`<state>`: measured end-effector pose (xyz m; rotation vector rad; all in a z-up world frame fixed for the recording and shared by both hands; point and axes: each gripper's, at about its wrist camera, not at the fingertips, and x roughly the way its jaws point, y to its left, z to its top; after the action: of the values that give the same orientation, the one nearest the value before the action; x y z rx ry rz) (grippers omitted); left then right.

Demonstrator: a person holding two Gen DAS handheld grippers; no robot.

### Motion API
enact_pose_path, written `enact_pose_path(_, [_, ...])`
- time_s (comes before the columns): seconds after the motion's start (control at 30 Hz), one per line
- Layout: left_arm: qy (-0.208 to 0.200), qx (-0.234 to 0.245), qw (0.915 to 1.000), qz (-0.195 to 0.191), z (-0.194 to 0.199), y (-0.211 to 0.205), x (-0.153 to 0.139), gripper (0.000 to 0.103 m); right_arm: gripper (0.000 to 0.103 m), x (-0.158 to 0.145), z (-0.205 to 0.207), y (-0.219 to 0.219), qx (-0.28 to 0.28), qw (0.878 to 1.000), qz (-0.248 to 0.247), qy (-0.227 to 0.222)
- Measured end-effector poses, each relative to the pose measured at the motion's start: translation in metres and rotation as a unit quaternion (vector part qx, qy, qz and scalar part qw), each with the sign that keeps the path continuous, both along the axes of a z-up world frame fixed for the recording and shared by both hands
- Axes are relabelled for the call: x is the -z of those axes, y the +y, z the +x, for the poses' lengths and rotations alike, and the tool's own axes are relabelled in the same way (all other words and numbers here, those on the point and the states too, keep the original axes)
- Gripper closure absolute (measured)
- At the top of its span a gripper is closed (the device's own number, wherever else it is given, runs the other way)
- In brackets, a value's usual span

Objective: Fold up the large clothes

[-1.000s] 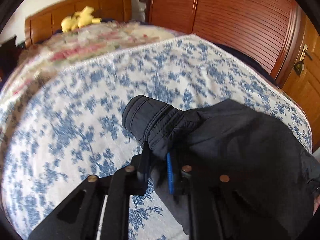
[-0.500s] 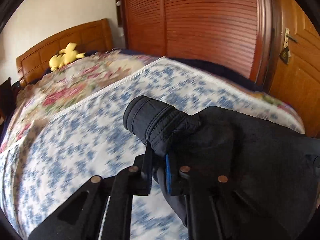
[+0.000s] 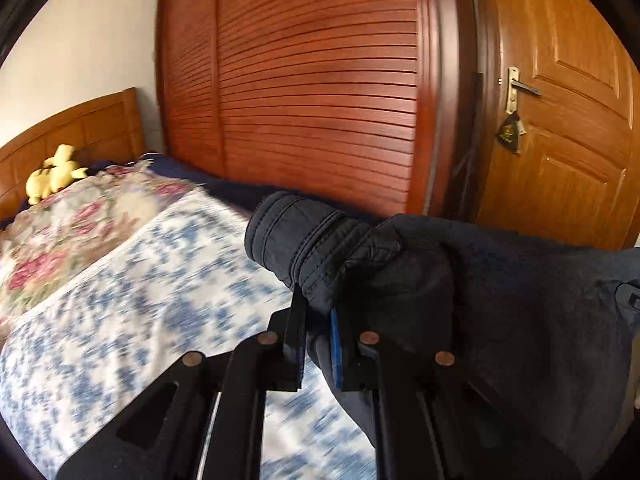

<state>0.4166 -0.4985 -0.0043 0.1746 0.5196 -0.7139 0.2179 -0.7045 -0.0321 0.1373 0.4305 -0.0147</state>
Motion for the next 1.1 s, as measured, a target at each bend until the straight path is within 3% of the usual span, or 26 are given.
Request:
enact_pose_path(0.13, [0.005,0.004,1.0,-0.004,0.001,-0.032,0.002,0.095,0.089,0.001,-0.009,-0.031,0.046,0.999,-0.024,0.002])
enact_pose_path(0.27, [0.015,-0.008,0.9998,0.009,-0.002,-0.041,0.009,0.092,0.087,0.024,-0.012,-0.056,0.076,0.996,-0.024,0.037])
enact_pose_path(0.37, [0.024,-0.009,0.9996,0.012,-0.008,-0.028,0.009,0.089,0.074,0.035,-0.015,-0.067,0.103,0.993,-0.018,0.054])
enact_pose_path(0.43, [0.027,0.007,0.9996,0.009,-0.017,-0.017,0.007,0.088,0.057,0.034,-0.013,-0.071,0.12,0.991,-0.026,0.059])
enact_pose_path(0.53, [0.024,0.029,0.9992,0.013,-0.04,0.002,0.001,0.084,0.045,0.022,-0.018,-0.077,0.156,0.985,-0.053,0.051])
enact_pose_path(0.73, [0.006,0.04,0.9992,0.003,-0.084,0.045,-0.012,0.072,0.045,0.004,-0.022,-0.043,0.119,0.988,-0.087,0.044])
enact_pose_path(0.87, [0.019,0.058,0.9981,-0.003,-0.103,0.065,-0.014,0.066,0.045,0.004,-0.016,-0.021,0.085,0.991,-0.092,0.043])
enact_pose_path(0.97, [0.018,0.06,0.998,-0.006,-0.113,0.077,-0.012,0.058,0.045,0.018,-0.002,-0.009,0.066,0.991,-0.092,0.068])
enact_pose_path(1.0, [0.017,0.059,0.9981,-0.007,-0.115,0.081,-0.013,0.05,0.045,0.024,0.002,-0.007,0.064,0.991,-0.093,0.076])
enact_pose_path(1.1, [0.013,0.055,0.9983,-0.016,-0.124,0.096,-0.017,0.047,0.046,0.048,0.017,-0.014,0.069,0.987,-0.088,0.114])
